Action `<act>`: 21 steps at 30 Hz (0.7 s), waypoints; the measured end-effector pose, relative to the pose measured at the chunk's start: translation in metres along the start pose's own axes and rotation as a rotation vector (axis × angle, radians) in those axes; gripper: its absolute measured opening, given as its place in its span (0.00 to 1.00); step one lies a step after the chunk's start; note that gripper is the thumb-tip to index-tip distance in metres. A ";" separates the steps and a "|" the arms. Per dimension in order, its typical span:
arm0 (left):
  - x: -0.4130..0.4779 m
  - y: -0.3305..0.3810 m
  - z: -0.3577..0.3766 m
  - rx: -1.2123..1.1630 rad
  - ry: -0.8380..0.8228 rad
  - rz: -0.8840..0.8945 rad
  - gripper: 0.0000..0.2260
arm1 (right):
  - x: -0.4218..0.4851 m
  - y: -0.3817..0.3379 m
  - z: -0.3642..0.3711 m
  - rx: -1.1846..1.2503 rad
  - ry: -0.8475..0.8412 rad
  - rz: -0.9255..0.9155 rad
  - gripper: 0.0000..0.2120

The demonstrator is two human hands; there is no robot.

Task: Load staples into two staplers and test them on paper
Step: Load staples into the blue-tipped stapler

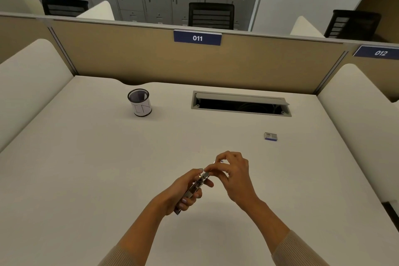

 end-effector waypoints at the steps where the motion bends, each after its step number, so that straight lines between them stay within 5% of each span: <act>1: 0.000 0.000 0.000 0.003 -0.002 -0.004 0.27 | 0.001 0.000 0.001 -0.011 -0.006 -0.001 0.07; 12: 0.005 -0.007 -0.001 -0.068 -0.011 -0.031 0.27 | 0.004 -0.003 0.012 -0.114 -0.166 -0.034 0.06; 21: 0.005 -0.006 -0.008 -0.083 0.020 -0.022 0.27 | 0.003 -0.014 0.005 -0.141 -0.103 -0.057 0.07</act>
Point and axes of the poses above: each hand's wrist, its own x-axis towards the middle knuckle, its own z-axis out of the palm, y = z × x, the point moved 10 cm from there along x, towards the middle knuckle, and after that the axes turned 9 degrees about -y, right-handed, at the moved point
